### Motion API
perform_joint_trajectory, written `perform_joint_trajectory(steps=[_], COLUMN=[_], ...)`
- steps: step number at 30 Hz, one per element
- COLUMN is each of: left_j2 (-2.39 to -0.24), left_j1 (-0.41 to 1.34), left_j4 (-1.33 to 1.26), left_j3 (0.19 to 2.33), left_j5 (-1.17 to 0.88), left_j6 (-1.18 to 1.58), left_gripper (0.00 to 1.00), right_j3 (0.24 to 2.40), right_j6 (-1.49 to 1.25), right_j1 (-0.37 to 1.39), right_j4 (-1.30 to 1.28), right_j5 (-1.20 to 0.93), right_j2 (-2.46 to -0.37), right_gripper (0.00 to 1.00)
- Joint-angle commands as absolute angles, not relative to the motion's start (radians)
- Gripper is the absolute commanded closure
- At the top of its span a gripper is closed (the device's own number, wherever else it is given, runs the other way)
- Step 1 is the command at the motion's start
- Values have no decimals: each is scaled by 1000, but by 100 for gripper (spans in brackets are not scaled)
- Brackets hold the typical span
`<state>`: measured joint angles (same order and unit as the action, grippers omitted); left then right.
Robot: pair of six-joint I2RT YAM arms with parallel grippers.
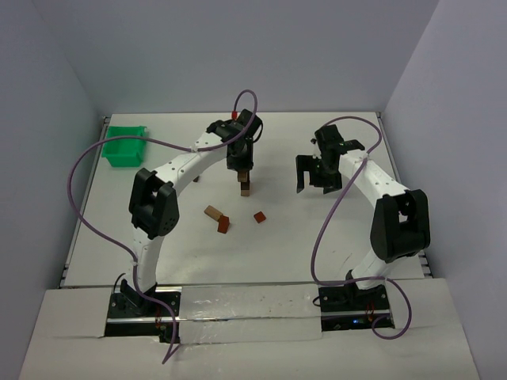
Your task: Build the wood block tower
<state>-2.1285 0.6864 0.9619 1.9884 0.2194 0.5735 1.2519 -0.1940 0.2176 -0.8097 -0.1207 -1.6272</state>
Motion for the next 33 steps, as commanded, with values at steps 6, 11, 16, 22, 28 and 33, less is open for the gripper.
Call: perform_joint_trajectory(steps=[6, 11, 16, 22, 28, 33], left_j2=[-2098, -2095, -2097, -2092, -2091, -2094], left_j1=[690, 692, 696, 703, 705, 708], left_j4=[955, 956, 957, 958, 959, 961], left_j3=[1957, 1958, 1962, 1966, 1979, 1989], left_j5=[197, 205, 215, 227, 237, 241], left_j6=[598, 601, 604, 606, 606, 607], left_gripper=[100, 100, 100, 100, 100, 100], right_j3=[1302, 1297, 1292, 1289, 1291, 1289], right_j6=[-207, -207, -207, -207, -207, -206], right_j1=[212, 212, 212, 212, 211, 212], right_j4=[-819, -816, -816, -813, -813, -811], right_j5=[-113, -110, -110, -112, -116, -118], right_j2=[-1640, -1635, -1629, -1631, -1634, -1634], right_gripper=[0, 0, 0, 0, 0, 0])
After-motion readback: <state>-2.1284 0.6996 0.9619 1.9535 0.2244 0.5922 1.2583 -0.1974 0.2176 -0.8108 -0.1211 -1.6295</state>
